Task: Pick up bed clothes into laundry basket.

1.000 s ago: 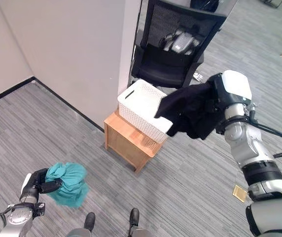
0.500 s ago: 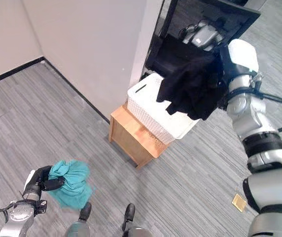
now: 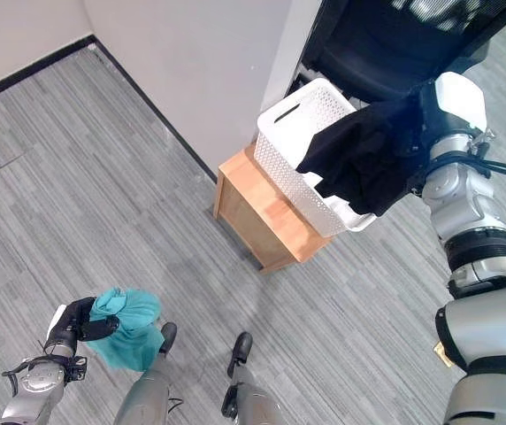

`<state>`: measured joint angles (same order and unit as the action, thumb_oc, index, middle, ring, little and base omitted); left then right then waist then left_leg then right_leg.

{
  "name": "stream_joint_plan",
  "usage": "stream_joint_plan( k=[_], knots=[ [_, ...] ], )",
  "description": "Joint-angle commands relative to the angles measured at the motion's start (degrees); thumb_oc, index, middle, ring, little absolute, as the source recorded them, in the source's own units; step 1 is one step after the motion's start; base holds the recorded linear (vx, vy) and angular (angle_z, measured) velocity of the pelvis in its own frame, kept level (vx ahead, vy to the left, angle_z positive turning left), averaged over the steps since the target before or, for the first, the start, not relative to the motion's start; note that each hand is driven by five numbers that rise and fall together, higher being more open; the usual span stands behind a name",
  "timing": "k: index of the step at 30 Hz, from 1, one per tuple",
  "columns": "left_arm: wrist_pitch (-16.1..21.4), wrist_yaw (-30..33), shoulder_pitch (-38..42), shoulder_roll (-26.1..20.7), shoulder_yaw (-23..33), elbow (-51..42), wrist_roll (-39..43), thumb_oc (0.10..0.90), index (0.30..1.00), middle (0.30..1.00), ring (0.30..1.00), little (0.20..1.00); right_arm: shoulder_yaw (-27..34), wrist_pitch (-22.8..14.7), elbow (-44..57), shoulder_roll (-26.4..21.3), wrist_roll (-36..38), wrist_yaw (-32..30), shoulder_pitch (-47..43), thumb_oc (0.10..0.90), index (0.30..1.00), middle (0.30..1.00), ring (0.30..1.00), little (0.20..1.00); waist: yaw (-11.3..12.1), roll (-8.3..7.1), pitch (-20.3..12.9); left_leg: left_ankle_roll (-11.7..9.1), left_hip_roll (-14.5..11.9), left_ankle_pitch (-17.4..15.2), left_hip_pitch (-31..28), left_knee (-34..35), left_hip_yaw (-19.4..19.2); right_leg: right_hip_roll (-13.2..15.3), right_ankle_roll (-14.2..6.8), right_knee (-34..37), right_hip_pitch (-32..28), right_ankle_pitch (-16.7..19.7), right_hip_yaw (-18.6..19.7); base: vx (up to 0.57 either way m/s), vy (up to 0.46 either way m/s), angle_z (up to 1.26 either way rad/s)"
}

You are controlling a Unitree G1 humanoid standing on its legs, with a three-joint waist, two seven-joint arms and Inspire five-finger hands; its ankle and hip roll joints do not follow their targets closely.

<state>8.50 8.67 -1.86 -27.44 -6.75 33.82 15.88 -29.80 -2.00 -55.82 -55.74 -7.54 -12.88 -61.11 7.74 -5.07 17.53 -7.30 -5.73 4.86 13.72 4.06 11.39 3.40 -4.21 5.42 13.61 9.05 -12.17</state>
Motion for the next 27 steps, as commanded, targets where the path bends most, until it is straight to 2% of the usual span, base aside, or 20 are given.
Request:
stream_joint_plan(
  k=[1, 4, 5, 6, 14, 20, 27],
  knots=[
    [6.26, 1.98, 3.59, -3.11, -2.44, -2.3, 2.31, 0.4, 0.3, 0.3, 0.3, 0.3, -3.66, -0.98, -1.1, -7.54, 2.65, -5.38, -12.14, 0.4, 0.3, 0.3, 0.3, 0.3, -0.23, -0.75, -3.97, -2.51, -1.58, 1.07, 1.45, 0.94, -4.0, 3.31, -5.8, -0.42, 0.2, -4.67, 1.25, 0.0, 0.0, 0.0],
    [6.42, 1.96, 4.61, -2.85, -3.49, -2.13, 2.65, 0.4, 0.3, 0.3, 0.3, 0.3, -4.57, -1.2, -3.2, -7.76, 3.37, -5.28, -13.1, 0.4, 0.3, 0.3, 0.3, 0.3, -0.16, -0.78, -3.26, -2.76, -1.52, 1.58, 2.97, 0.94, -3.63, 3.13, -5.83, -0.42, 1.49, -4.63, 1.37, 0.0, 0.0, 0.0],
    [6.46, 1.97, 4.96, -2.79, -3.74, -2.11, 2.72, 0.4, 0.3, 0.3, 0.3, 0.3, -4.58, -1.41, -3.74, -7.91, 3.88, -5.4, -13.29, 0.477, 0.415, 0.415, 0.415, 0.415, -0.13, -0.84, -3.21, -2.82, -1.45, 1.65, 3.45, 0.94, -3.51, 3.1, -5.82, -0.42, 1.9, -4.61, 1.41, 0.0, 0.0, 0.0],
    [6.42, 1.98, 5.43, -2.63, -4.09, -2.04, 2.76, 0.4, 0.3, 0.3, 0.3, 0.3, -4.54, -1.5, -4.75, -7.88, 4.39, -5.65, -13.06, 0.8, 0.9, 0.9, 0.9, 0.9, -0.09, -0.79, -3.04, -2.89, -1.37, 1.84, 3.99, 0.94, -3.33, 3.03, -5.82, -0.42, 2.22, -4.62, 1.42, 0.0, 0.0, 0.0],
    [6.36, 2.37, 4.9, -1.54, -4.51, -0.76, 2.93, 0.4, 0.3, 0.3, 0.3, 0.3, 1.17, -2.18, -7.88, -7.38, 7.34, -8.36, -9.01, 0.8, 0.9, 0.9, 0.9, 0.9, 0.66, 0.29, -3.23, -3.21, -1.25, 1.93, 4.41, 0.94, -2.73, 2.78, -5.86, -0.42, 1.9, -5.22, 0.54, 0.02, 0.001, 0.01],
    [6.35, 2.59, 4.28, -1.47, -4.37, -0.23, 2.9, 0.4, 0.3, 0.3, 0.3, 0.3, 1.85, -2.04, -7.11, -9.42, 6.54, -9.81, -8.63, 0.8, 0.9, 0.9, 0.9, 0.9, 0.5, -0.03, -3.73, -3.4, -1.51, 1.67, 3.73, 0.94, -2.54, 2.76, -5.84, -0.42, 0.97, -5.65, 0.22, 0.03, -0.001, 0.07],
    [5.48, 2.75, 2.87, -1.06, -3.55, 0.31, 1.72, 0.4, 0.3, 0.3, 0.3, 0.3, 4.81, -2.19, -1.25, -12.61, 5.19, -12.79, -5.99, 0.8, 0.9, 0.9, 0.9, 0.9, -0.26, -0.55, -4.5, -3.1, -2.43, 0.57, 0.27, 0.94, -3.47, 2.69, -5.74, -0.42, -2.05, -6.5, 0.88, 0.03, 0.019, 0.01]
  ],
)
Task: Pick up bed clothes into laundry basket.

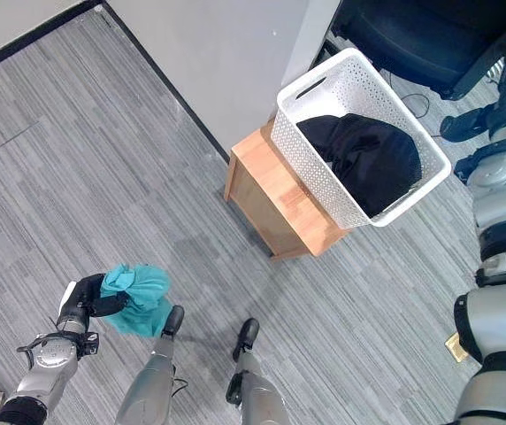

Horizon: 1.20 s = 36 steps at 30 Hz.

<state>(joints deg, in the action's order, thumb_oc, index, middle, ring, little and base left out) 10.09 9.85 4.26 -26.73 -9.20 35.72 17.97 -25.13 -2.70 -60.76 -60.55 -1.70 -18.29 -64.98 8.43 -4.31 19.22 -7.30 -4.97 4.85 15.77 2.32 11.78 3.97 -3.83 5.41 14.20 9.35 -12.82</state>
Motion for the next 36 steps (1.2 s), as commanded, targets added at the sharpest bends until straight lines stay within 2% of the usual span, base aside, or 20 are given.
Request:
stream_joint_plan(
  k=[1, 4, 6, 7, 8, 9, 11, 13, 14, 15, 18, 21, 22, 24, 25, 29, 32, 35, 36],
  knots=[
    [3.6, 1.54, -3.83, -1.36, -0.49, -1.36, -0.77, 0.4, 0.3, 0.3, 0.3, 0.3, 1.64, -1.4, 5.88, -9.35, -1.83, -8.51, -0.38, 0.8, 0.9, 0.9, 0.9, 0.9, -1.44, -1.28, -6.62, -3.05, -3.4, 0.14, -3.12, 2.68, -4.35, 2.24, -6.13, -0.41, -3.85, -7.04, 1.66, 0.04, 0.032, -0.11],
    [3.42, 1.61, -3.94, -1.5, -0.36, -1.38, -1.07, 0.4, 0.3, 0.3, 0.3, 0.3, 3.67, -1.22, 7.31, -10.05, -2.27, -8.96, 2.02, 0.8, 0.9, 0.9, 0.9, 0.9, -1.55, -1.39, -6.8, -2.99, -3.52, -0.24, -4.14, 2.68, -4.65, 2.31, -6.11, -0.41, -4.73, -7.24, 1.79, 0.03, 0.024, -0.04],
    [2.99, 2.11, -4.77, -0.83, 1.44, -1.46, -1.97, 0.4, 0.3, 0.3, 0.3, 0.3, 8.56, -0.62, 10.41, -12.27, -4.09, -9.66, 9.09, 0.8, 0.9, 0.9, 0.9, 0.9, -3.06, -1.26, -7.8, -2.8, -3.7, -1.07, -6.3, 2.68, -5.44, 2.51, -6.17, -0.41, -6.52, -7.45, 2.19, 0.03, 0.047, -0.05],
    [2.75, 2.29, -5.13, -0.34, 2.37, -1.58, -2.23, 0.4, 0.3, 0.3, 0.3, 0.3, 11.21, -0.5, 11.77, -12.07, -4.23, -9.91, 12.38, 0.8, 0.9, 0.9, 0.9, 0.9, -3.73, -0.93, -8.16, -2.64, -3.74, -1.4, -6.96, 2.68, -5.68, 2.56, -6.18, -0.41, -7.08, -7.56, 2.29, 0.03, 0.058, -0.1],
    [2.27, 2.93, -5.81, -0.03, 4.74, -1.9, -3.0, 0.4, 0.3, 0.3, 0.3, 0.3, 19.91, -0.2, 15.62, -9.72, -4.05, -9.35, 23.92, 0.8, 0.9, 0.9, 0.9, 0.9, -5.18, -0.68, -8.95, -2.37, -3.85, -2.04, -8.52, 2.68, -6.28, 2.75, -6.22, -0.41, -8.29, -7.72, 2.68, 0.02, 0.04, -0.22],
    [2.24, 2.94, -5.89, -0.43, 4.5, -1.98, -3.09, 0.4, 0.3, 0.3, 0.3, 0.3, 21.69, -0.04, 16.45, -9.47, -4.22, -9.31, 25.87, 0.8, 0.9, 0.9, 0.9, 0.9, -4.89, -1.01, -8.95, -2.36, -3.86, -2.09, -8.65, 2.68, -6.24, 2.74, -6.22, -0.41, -8.45, -7.76, 2.62, 0.03, 0.048, -0.21],
    [1.68, 3.51, -6.17, -0.3, 6.05, -1.58, -4.55, 0.4, 0.3, 0.3, 0.3, 0.3, 27.89, -0.53, 19.02, -4.65, -2.74, -7.35, 35.63, 0.8, 0.9, 0.9, 0.9, 0.9, -6.15, -0.6, -9.6, -2.09, -3.91, -2.6, -9.98, 2.68, -6.95, 2.91, -6.25, -0.41, -9.37, -7.85, 3.19, 0.0, 0.024, -0.16],
    [0.98, 4.57, -5.49, -1.61, 6.84, -1.65, -6.08, 0.4, 0.3, 0.3, 0.3, 0.3, 34.65, -0.87, 18.37, 4.24, 2.17, -6.0, 46.43, 0.8, 0.9, 0.9, 0.9, 0.9, -6.71, -0.51, -10.23, -1.8, -3.93, -3.19, -11.52, 2.68, -7.76, 3.28, -6.19, -0.41, -10.49, -7.86, 3.62, -0.01, 0.014, -0.22],
    [0.57, 4.83, -4.91, -2.06, 8.09, -2.25, -6.38, 0.4, 0.3, 0.3, 0.3, 0.3, 35.47, -1.13, 16.51, 7.91, 4.3, -5.24, 49.26, 0.8, 0.9, 0.9, 0.9, 0.9, -7.6, 0.16, -10.37, -1.52, -3.97, -3.25, -11.98, 2.68, -8.12, 3.37, -6.16, -0.41, -10.65, -7.71, 3.95, -0.01, 0.017, -0.27],
    [0.24, 4.79, -4.71, -2.88, 8.96, -2.84, -6.42, 0.4, 0.3, 0.3, 0.3, 0.3, 36.57, -0.86, 14.43, 11.1, 5.87, -4.2, 51.3, 0.8, 0.9, 0.9, 0.9, 0.9, -7.72, 0.22, -10.61, -1.35, -4.06, -3.44, -12.62, 2.68, -8.45, 3.41, -6.05, -0.41, -11.17, -7.79, 4.18, -0.01, -0.004, -0.23],
    [0.29, 4.5, -2.76, -4.53, 10.47, -3.54, -6.3, 0.4, 0.3, 0.3, 0.3, 0.3, 34.14, 1.45, 0.36, 19.95, 6.78, -0.05, 55.78, 0.8, 0.9, 0.9, 0.9, 0.9, -9.08, 1.26, -11.29, -0.95, -4.17, -3.55, -14.13, 2.68, -9.41, 3.58, -5.88, -0.41, -12.21, -7.75, 5.14, 0.01, -0.031, -0.31],
    [0.06, 4.14, -0.68, -6.05, 9.28, -4.93, -8.72, 0.4, 0.3, 0.3, 0.3, 0.3, 30.59, 2.38, -7.28, 27.19, 6.76, 4.43, 59.25, 0.8, 0.9, 0.9, 0.9, 0.9, -10.48, 2.22, -11.55, -0.78, -4.32, -3.78, -15.35, 2.68, -10.66, 3.85, -5.94, -0.41, -12.58, -7.5, 6.28, 0.01, -0.032, -0.14],
    [-0.09, 4.29, -0.08, -6.83, 9.26, -6.18, -9.62, 0.4, 0.3, 0.3, 0.3, 0.3, 30.06, 2.51, -8.56, 28.25, 6.38, 5.05, 59.85, 0.8, 0.9, 0.9, 0.9, 0.9, -10.78, 2.6, -11.66, -0.75, -4.28, -3.85, -15.69, 2.68, -10.98, 3.9, -6.01, -0.41, -12.71, -7.47, 6.65, 0.02, -0.011, -0.25],
    [0.25, 5.59, 1.9, -7.28, 9.99, -10.21, -10.73, 0.4, 0.3, 0.3, 0.3, 0.3, 27.6, 3.2, -11.59, 33.33, 4.85, 6.57, 62.6, 0.8, 0.9, 0.9, 0.9, 0.9, -11.85, 4.07, -11.79, -0.82, -4.39, -3.99, -16.58, 2.68, -12.04, 4.06, -6.04, -0.41, -12.84, -7.37, 7.57, 0.01, -0.008, -0.4],
    [0.23, 5.61, 1.86, -7.3, 10.01, -10.24, -10.76, 0.4, 0.3, 0.3, 0.3, 0.3, 27.57, 3.19, -11.6, 33.38, 4.84, 6.56, 62.61, 0.8, 0.9, 0.9, 0.9, 0.9, -11.83, 4.04, -11.78, -0.83, -4.41, -4.02, -16.64, 2.68, -12.08, 4.04, -6.04, -0.41, -12.88, -7.38, 7.61, 0.01, -0.022, -0.41],
    [1.11, 6.89, 8.03, -9.89, 9.57, -14.25, -11.67, 0.4, 0.3, 0.3, 0.3, 0.3, 24.66, 3.2, -12.56, 36.79, 2.22, 8.35, 66.26, 0.8, 0.9, 0.9, 0.9, 0.9, -13.62, 5.52, -12.04, -1.1, -4.59, -3.75, -17.1, 2.68, -12.67, 4.09, -5.91, -0.41, -13.28, -7.73, 8.23, 0.01, -0.031, -0.25],
    [1.66, 7.82, 15.06, -11.87, 7.34, -15.29, -10.33, 0.4, 0.3, 0.3, 0.3, 0.3, 22.38, 4.0, -13.77, 38.4, 0.25, 8.46, 67.55, 0.8, 0.9, 0.9, 0.9, 0.9, -15.12, 6.97, -11.88, -1.19, -4.54, -3.54, -17.07, 2.68, -12.66, 4.06, -5.88, -0.41, -13.47, -8.05, 8.3, 0.0, -0.005, 0.07],
    [1.86, 8.72, 22.77, -14.52, 4.31, -17.19, -12.01, 0.4, 0.3, 0.3, 0.3, 0.3, 21.7, 3.85, -13.1, 39.74, 1.35, 8.65, 67.65, 0.8, 0.9, 0.9, 0.9, 0.9, -16.92, 8.41, -11.76, -1.31, -4.61, -3.63, -17.57, 2.68, -13.35, 4.07, -6.01, -0.41, -13.6, -8.25, 8.73, 0.0, 0.003, 0.0],
    [1.87, 8.77, 22.99, -14.54, 4.16, -17.07, -12.03, 0.4, 0.3, 0.3, 0.3, 0.3, 21.77, 3.87, -13.07, 39.81, 1.36, 8.65, 67.62, 0.8, 0.9, 0.9, 0.9, 0.9, -16.84, 8.36, -11.68, -1.31, -4.62, -3.64, -17.6, 2.68, -13.37, 4.06, -6.01, -0.41, -13.62, -8.25, 8.74, 0.01, 0.005, -0.08]
  ],
)
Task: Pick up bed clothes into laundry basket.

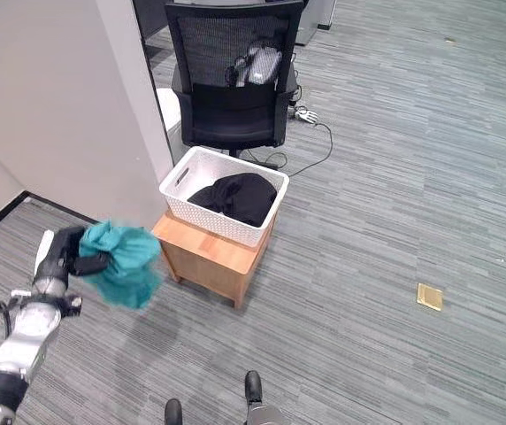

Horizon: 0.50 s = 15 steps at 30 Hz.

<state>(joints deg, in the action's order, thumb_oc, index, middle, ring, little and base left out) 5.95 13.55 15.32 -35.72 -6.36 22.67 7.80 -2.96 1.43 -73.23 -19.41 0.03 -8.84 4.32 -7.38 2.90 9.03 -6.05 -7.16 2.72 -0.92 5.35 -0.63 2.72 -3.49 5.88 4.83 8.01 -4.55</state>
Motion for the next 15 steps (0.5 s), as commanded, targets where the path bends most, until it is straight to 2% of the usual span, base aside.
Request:
stream_joint_plan(
  k=[1, 3, 5, 9, 15],
  knots=[
    [5.99, 5.73, 13.86, -6.34, 0.77, -4.08, -2.52, 0.4, 0.3, 0.3, 0.3, 0.3, -0.92, -0.53, 0.1, -1.11, -0.13, -0.84, -1.93, 0.8, 0.9, 0.9, 0.9, 0.9, -1.36, 1.36, -1.39, -2.61, -2.53, -1.52, -1.05, -0.35, -1.23, 5.28, -6.39, -0.88, -4.25, -6.94, 0.67, 0.0, -0.001, -0.1],
    [5.67, 6.96, 19.43, -8.63, -1.1, -4.58, -4.63, 0.4, 0.3, 0.3, 0.3, 0.3, -2.41, -0.87, 1.17, -0.55, -0.15, -0.76, -2.13, 0.8, 0.9, 0.9, 0.9, 0.9, -1.98, 1.6, -1.35, -2.76, -2.7, -1.54, -1.28, -0.35, -1.65, 5.08, -6.41, -0.88, -4.2, -7.04, 0.91, 0.01, -0.023, -0.06],
    [5.49, 7.26, 21.56, -9.29, -1.87, -4.26, -5.09, 0.4, 0.3, 0.3, 0.3, 0.3, -2.79, -0.97, 1.24, -0.29, -0.23, -0.57, -2.28, 0.8, 0.9, 0.9, 0.9, 0.9, -2.12, 1.53, -1.28, -2.83, -2.79, -1.49, -1.32, -0.35, -1.73, 4.99, -6.41, -0.88, -4.25, -7.11, 0.94, 0.0, -0.039, -0.02],
    [4.77, 8.85, 31.97, -11.43, -7.48, 0.96, -6.09, 0.4, 0.3, 0.3, 0.3, 0.3, -4.54, -1.41, 2.16, -0.53, -0.02, -0.55, -2.1, 0.8, 0.9, 0.9, 0.9, 0.9, -3.62, 1.68, -1.2, -3.13, -3.07, -0.85, -1.19, -0.35, -2.08, 4.5, -6.27, -0.88, -4.36, -7.22, 1.34, 0.0, -0.053, -0.01],
    [3.89, 11.43, 40.66, -11.12, -12.26, 10.26, -5.78, 0.4, 0.3, 0.3, 0.3, 0.3, -6.32, -1.89, 3.17, -0.39, 0.24, -1.36, -2.29, 0.8, 0.9, 0.9, 0.9, 0.9, -6.25, 2.71, -0.43, -3.4, -3.17, -0.37, 0.08, -0.35, -2.95, 4.24, -6.48, -0.88, -2.32, -6.41, 2.0, -0.01, -0.007, -0.03]
  ],
)
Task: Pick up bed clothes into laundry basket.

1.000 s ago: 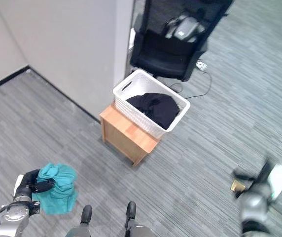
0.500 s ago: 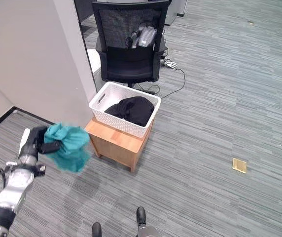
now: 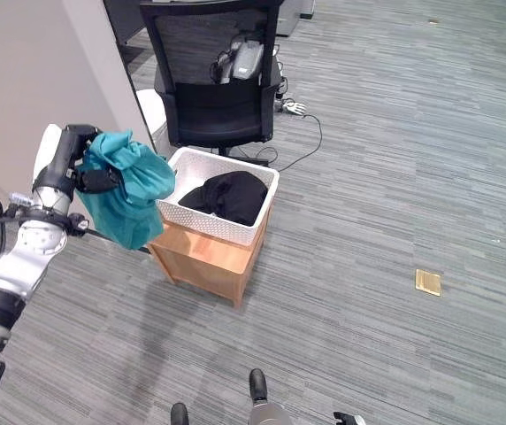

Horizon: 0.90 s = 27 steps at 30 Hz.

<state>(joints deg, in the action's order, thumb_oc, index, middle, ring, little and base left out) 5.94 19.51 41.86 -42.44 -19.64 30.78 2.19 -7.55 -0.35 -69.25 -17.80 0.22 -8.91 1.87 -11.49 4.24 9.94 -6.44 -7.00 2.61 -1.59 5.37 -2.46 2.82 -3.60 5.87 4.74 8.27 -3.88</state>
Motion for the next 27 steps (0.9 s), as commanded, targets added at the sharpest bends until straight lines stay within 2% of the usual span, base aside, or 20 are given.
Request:
stream_joint_plan(
  k=[1, 2, 6, 10, 12, 15, 18, 27],
  knots=[
    [3.3, 6.02, 16.6, -5.09, -0.93, 5.77, -1.66, 0.4, 0.3, 0.3, 0.3, 0.3, -2.31, -0.22, -1.29, -1.95, -0.18, -1.62, 0.07, 0.8, 0.9, 0.9, 0.9, 0.9, -3.08, 1.72, -1.34, -3.13, -3.4, -0.34, 1.29, -0.37, -1.91, 3.9, -6.62, -0.87, -1.03, -6.24, 1.88, -0.02, -0.013, -0.13],
    [3.45, 6.07, 17.05, -5.06, -1.28, 6.14, -1.61, 0.4, 0.3, 0.3, 0.3, 0.3, -2.24, -0.23, -1.34, -1.82, -0.17, -1.63, -0.02, 0.8, 0.9, 0.9, 0.9, 0.9, -2.91, 1.65, -1.38, -3.13, -3.41, -0.34, 1.41, -0.37, -1.98, 3.88, -6.62, -0.87, -0.86, -6.2, 1.96, -0.01, -0.033, -0.16],
    [2.51, 7.62, 25.7, -6.98, -8.73, 16.92, -6.15, 0.4, 0.3, 0.3, 0.3, 0.3, -3.7, -1.02, -2.79, -1.5, 0.65, -2.21, 0.2, 0.8, 0.9, 0.9, 0.9, 0.9, -4.62, 1.83, -1.66, -3.72, -4.42, 0.02, 3.66, -0.37, -4.02, 3.16, -7.18, -0.87, 3.57, -5.0, 3.41, 0.02, -0.05, -0.39],
    [2.53, 7.73, 29.2, -8.11, -11.86, 22.42, -7.05, 0.4, 0.3, 0.3, 0.3, 0.3, -3.6, -1.55, -3.78, -1.38, 2.01, -2.62, 0.17, 0.8, 0.9, 0.9, 0.9, 0.9, -5.31, 1.89, -1.92, -4.16, -5.01, 0.36, 5.09, -0.37, -4.81, 2.61, -7.38, -0.87, 5.94, -4.49, 4.03, 0.03, -0.055, -0.2],
    [1.23, 8.52, 31.3, -7.11, -13.02, 25.01, -8.35, 0.4, 0.3, 0.3, 0.3, 0.3, -5.04, -2.6, -3.81, -0.62, 2.48, -3.23, -1.98, 0.8, 0.9, 0.9, 0.9, 0.9, -4.36, 2.07, -2.28, -4.3, -5.33, 0.6, 5.81, -0.37, -4.56, 2.24, -7.38, -0.87, 6.71, -4.58, 3.9, 0.07, -0.082, -0.19],
    [1.22, 7.2, 34.04, -9.04, -15.13, 30.94, -7.06, 0.4, 0.3, 0.3, 0.3, 0.3, -5.4, -3.03, -4.63, -0.11, 2.34, -3.34, -0.54, 0.8, 0.9, 0.9, 0.9, 0.9, -5.32, 2.39, -2.82, -4.67, -5.86, 0.79, 6.64, -0.37, -5.45, 1.48, -7.43, -0.87, 8.34, -4.41, 4.58, 0.07, -0.04, -0.13],
    [1.56, 7.38, 36.9, -11.83, -16.3, 32.03, -5.88, 0.4, 0.3, 0.3, 0.3, 0.3, -5.19, -3.41, -5.07, -0.32, 3.03, -3.45, -0.29, 0.8, 0.9, 0.9, 0.9, 0.9, -5.68, 2.77, -3.1, -5.16, -6.51, 1.11, 7.22, -0.37, -5.97, 0.95, -7.36, -0.87, 9.39, -4.26, 5.03, 0.07, -0.045, -0.22],
    [1.76, 8.04, 40.87, -13.95, -18.89, 31.27, -6.4, 0.4, 0.3, 0.3, 0.3, 0.3, -5.7, -3.96, -5.08, -1.23, 3.85, -2.51, -0.85, 0.8, 0.9, 0.9, 0.9, 0.9, -5.7, 3.48, -3.06, -5.88, -7.35, 1.66, 6.37, -0.37, -6.39, 0.51, -7.08, -0.87, 8.66, -4.81, 4.69, 0.07, -0.027, -0.01]
  ],
)
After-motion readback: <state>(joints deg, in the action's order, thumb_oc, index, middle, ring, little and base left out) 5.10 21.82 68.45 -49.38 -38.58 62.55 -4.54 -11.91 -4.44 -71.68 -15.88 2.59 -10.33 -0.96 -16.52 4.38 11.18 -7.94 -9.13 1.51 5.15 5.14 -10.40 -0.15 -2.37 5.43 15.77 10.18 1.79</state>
